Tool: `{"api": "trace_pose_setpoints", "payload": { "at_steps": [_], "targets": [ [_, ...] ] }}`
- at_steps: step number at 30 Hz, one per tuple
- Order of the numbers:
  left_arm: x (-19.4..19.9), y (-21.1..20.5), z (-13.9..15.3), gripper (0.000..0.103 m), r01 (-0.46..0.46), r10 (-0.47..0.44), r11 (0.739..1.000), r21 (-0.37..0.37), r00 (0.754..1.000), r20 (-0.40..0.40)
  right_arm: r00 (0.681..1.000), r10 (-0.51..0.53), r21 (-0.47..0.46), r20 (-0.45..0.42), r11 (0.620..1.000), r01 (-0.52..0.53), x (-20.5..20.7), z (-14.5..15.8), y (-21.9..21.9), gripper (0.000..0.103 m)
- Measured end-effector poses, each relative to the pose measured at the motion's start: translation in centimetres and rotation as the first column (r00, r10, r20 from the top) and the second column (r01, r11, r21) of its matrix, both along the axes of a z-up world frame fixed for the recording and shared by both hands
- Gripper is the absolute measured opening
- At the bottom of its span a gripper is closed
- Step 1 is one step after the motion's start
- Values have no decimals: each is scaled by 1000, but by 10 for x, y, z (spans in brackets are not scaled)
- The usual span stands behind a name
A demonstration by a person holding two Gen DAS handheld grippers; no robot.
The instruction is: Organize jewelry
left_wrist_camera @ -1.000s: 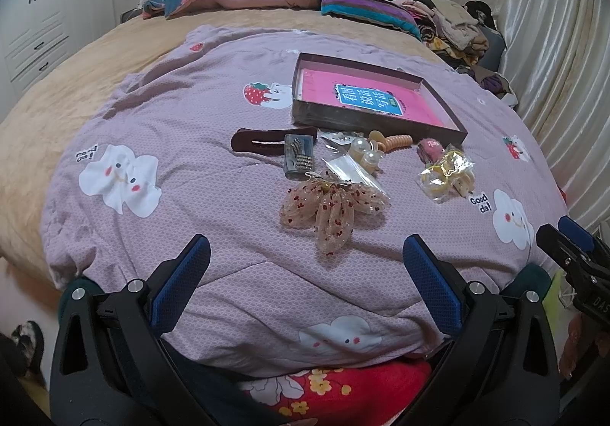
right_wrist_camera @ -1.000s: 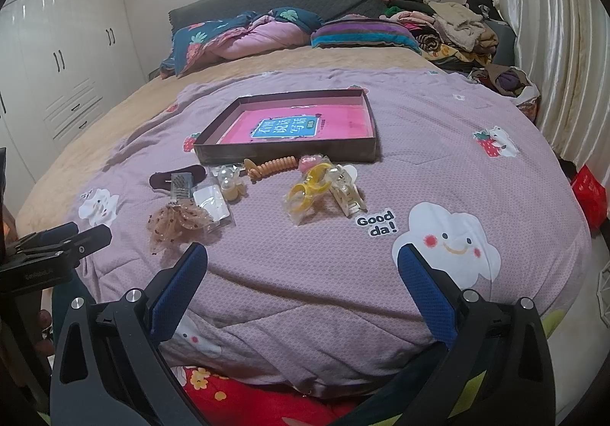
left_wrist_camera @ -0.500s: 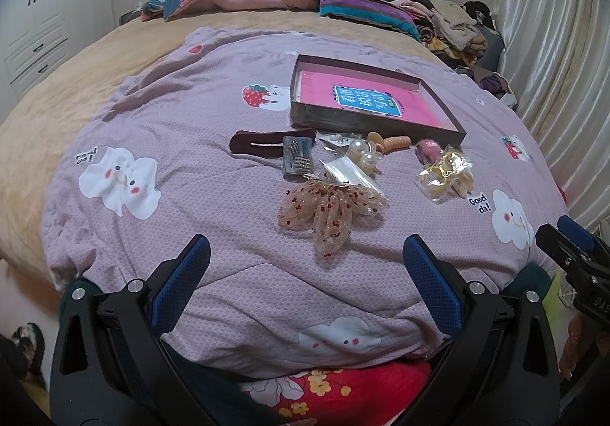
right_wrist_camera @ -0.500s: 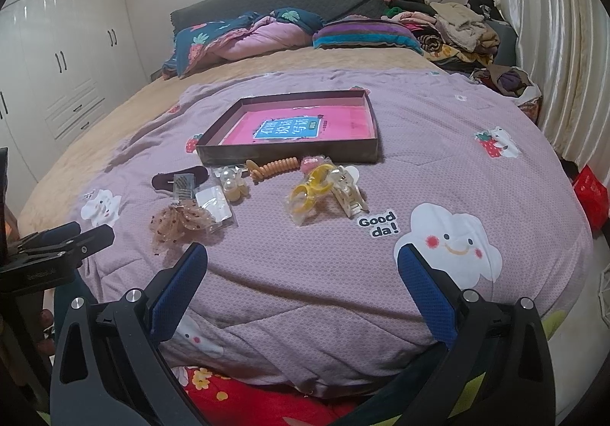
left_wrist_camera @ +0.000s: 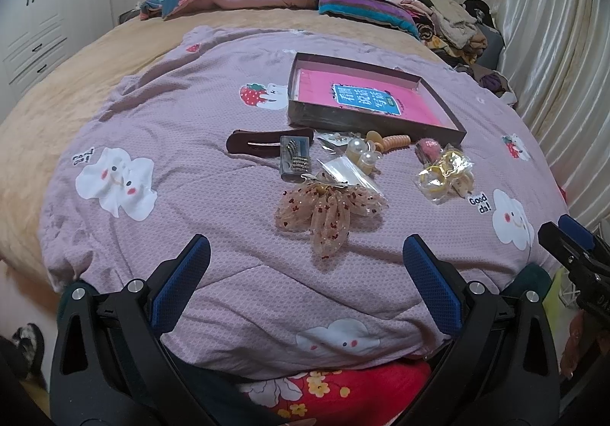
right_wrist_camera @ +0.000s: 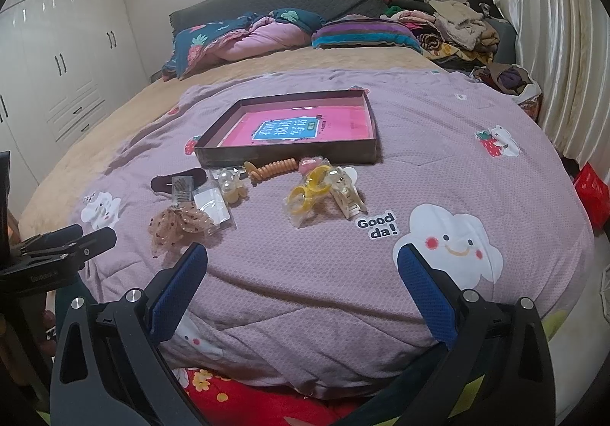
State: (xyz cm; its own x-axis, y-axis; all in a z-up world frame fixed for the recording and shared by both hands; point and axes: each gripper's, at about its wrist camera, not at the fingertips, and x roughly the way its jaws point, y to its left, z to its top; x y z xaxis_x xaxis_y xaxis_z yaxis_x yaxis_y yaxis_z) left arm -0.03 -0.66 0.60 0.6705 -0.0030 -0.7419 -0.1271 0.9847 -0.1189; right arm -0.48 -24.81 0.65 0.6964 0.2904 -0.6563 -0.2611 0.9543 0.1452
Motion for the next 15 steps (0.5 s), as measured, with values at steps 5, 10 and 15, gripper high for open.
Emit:
{"api": "trace_pose_setpoints", "payload": {
  "at_steps": [5, 10, 15],
  "targets": [
    [12, -4, -6, 95, 19, -19, 1000, -3, 1000, -4, 1000, -5, -4, 2, 1000, 5, 5, 0, -7, 99],
    [25, -5, -8, 95, 43, -43, 999, -25, 999, -7, 1000, -23, -7, -2, 1000, 23, 13, -1, -15, 99],
    [41, -3, -12, 95, 42, -43, 998, -38, 999, -21, 998, -55, -14, -4, 998, 55, 25, -1, -25, 99]
  ]
}}
